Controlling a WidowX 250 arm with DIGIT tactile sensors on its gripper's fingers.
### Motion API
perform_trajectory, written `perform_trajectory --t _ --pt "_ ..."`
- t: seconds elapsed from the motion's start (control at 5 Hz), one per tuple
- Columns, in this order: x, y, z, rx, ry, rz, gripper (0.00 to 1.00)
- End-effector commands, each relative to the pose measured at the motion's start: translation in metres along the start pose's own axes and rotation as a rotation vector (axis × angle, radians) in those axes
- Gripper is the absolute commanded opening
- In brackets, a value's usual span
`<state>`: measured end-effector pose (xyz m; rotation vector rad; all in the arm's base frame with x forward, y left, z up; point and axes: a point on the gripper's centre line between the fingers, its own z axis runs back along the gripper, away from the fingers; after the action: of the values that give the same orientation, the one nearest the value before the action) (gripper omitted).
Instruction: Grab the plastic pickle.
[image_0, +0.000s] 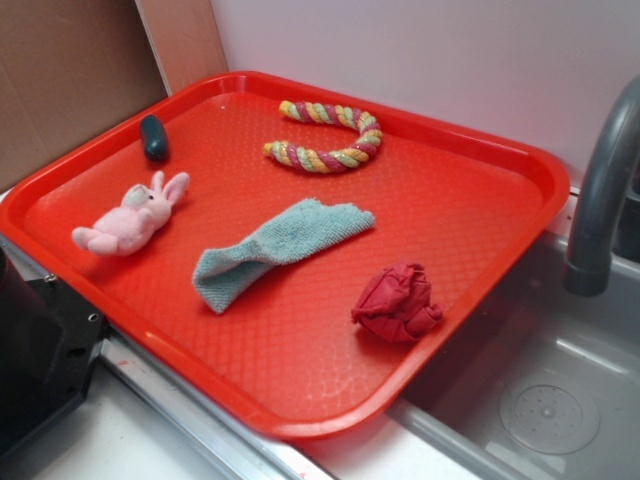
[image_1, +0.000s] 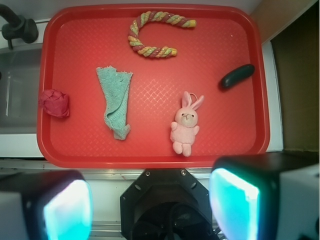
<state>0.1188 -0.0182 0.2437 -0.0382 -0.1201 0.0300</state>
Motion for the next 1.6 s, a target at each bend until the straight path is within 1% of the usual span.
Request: perform_trajectory --t 0.0,0.2,0.4,0.6,0.8,1.0,1.2,1.4 --pt "0.000 0.000 0.000 0.000 0.000 0.000 1.00" --pt "0.014 0.035 -0.051 -0.022 0.046 0.137 1.00" --pt "0.031 0.071 -0.091 0.014 0.023 0.375 1.00" --pt "0.040 0.094 -0.109 0.032 -0.017 0.572 1.00" --pt "0.043 0.126 -0.128 0.101 -0.051 0.814 1.00" --pt "0.044 0.138 -0.134 0.119 -0.058 0.921 1.00" --pt "0.058 0.154 -0.146 0.151 -0.046 0.973 1.00" --pt "0.071 0.166 -0.161 0.149 -0.007 1.012 1.00"
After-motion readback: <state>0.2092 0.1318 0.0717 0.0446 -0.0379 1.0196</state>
